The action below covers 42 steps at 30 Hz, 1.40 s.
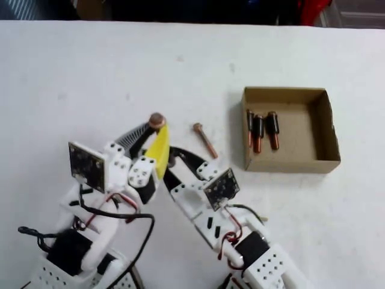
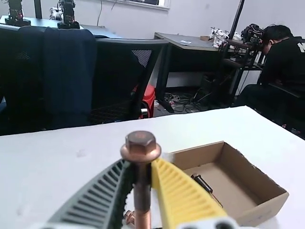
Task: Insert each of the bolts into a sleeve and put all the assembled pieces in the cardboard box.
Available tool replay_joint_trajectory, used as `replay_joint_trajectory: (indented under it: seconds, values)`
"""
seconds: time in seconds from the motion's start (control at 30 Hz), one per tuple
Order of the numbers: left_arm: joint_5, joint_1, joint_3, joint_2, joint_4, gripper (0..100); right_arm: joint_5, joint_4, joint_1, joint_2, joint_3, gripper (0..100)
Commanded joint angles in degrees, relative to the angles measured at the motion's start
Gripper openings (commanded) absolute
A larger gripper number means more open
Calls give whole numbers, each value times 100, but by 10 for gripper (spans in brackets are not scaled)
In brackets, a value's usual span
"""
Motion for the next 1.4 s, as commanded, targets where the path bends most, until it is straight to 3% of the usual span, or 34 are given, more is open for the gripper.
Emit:
replay_joint_trajectory:
  seconds: [0.0,1.37]
  values:
    - [53,75,9,-101,-360,23,-44,-171,-4,-92,9,17]
    - [18,22,1635,-127,-563,37,-44,-171,4,-92,9,17]
